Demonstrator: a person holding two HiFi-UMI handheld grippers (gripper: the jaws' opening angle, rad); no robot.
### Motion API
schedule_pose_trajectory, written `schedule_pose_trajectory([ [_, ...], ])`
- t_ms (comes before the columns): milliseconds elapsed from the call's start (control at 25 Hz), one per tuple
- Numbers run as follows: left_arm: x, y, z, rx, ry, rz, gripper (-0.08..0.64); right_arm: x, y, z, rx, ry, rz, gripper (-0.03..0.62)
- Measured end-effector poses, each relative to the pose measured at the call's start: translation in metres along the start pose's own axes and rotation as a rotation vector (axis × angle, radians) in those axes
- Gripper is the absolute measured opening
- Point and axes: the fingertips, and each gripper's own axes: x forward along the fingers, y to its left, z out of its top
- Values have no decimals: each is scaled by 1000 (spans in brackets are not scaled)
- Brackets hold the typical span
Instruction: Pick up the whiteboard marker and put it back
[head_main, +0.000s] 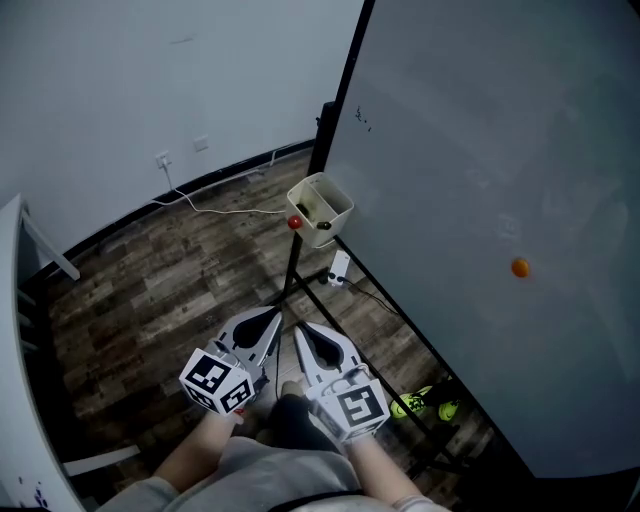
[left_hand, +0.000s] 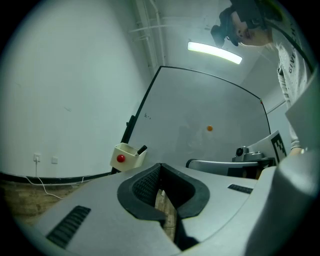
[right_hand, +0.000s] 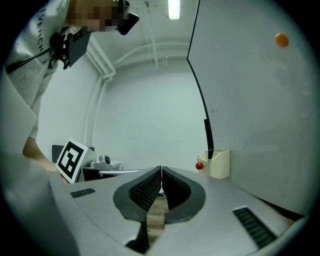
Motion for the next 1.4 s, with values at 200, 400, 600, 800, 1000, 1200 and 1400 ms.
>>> schedule_pose_trajectory([
  [200,33,19,1,-2,-2,14,15,19,-31,-6,6,36,14,20],
  [400,62,38,2,-11,1,36,15,43,-59,-1,-4,-7,26,20],
  [600,83,54,0,-14,3,57,15,59,-81,-5,-4,-4,30,20],
  [800,100,64,-4,-21,6,69,15,71,-95,-8,-15,19,44,20],
  [1000,119,69,-6,-26,8,68,15,77,-115,-11,-19,5,45,20],
  [1200,134,74,-8,-21,9,75,15,84,-133,-10,-12,-5,42,20],
  [1400,138,78,-11,-37,-3,95,15,91,-135,-19,7,13,67,20],
])
